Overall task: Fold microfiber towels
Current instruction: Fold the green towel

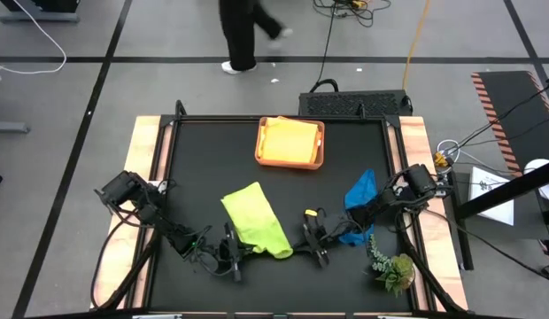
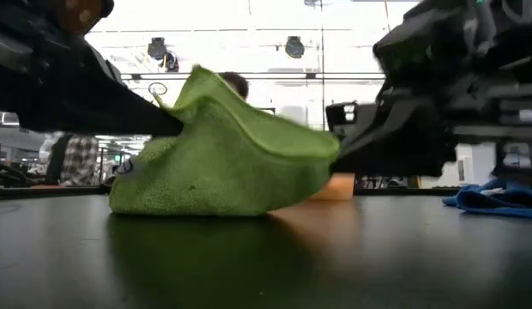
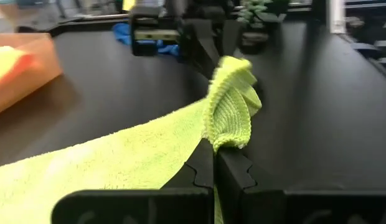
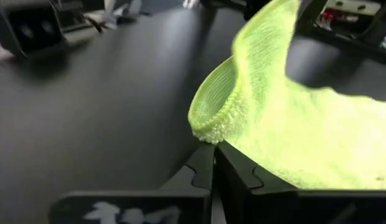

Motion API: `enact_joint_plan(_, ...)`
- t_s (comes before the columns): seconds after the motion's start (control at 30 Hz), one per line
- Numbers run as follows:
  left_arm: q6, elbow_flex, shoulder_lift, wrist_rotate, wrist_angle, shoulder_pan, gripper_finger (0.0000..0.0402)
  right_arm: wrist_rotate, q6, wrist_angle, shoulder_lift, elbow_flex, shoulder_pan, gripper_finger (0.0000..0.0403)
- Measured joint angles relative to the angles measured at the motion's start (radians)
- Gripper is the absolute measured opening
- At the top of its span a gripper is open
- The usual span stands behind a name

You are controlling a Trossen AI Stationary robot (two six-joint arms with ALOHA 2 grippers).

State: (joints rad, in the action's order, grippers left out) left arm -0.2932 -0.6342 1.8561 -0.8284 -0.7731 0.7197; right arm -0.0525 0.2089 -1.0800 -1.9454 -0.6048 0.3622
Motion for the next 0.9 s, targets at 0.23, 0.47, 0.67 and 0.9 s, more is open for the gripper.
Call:
enact_joint_plan(0.23,0.048,-0.011,-0.091,0.07,0.068,0.021,0.0,-0.001,-0.01,0.054,0.117,0.0,0.056,0.0001)
enact_joint_plan(0.47,0.052,-0.011,-0.214,0.086,0.187,0.092,0.0,0.041,-0.039,0.123,0.218,-0.001,0.109,0.0)
enact_joint_plan(0.67,-0.01,-0.011,-0.221,0.082,0.266,0.129,0.0,0.134,0.025,0.192,0.218,-0.07,0.121,0.0)
enact_joint_plan(0.9,-0.152,-0.01,-0.216,0.017,0.372,0.121,0.0,0.128,-0.024,0.218,0.163,-0.097,0.036,0.0)
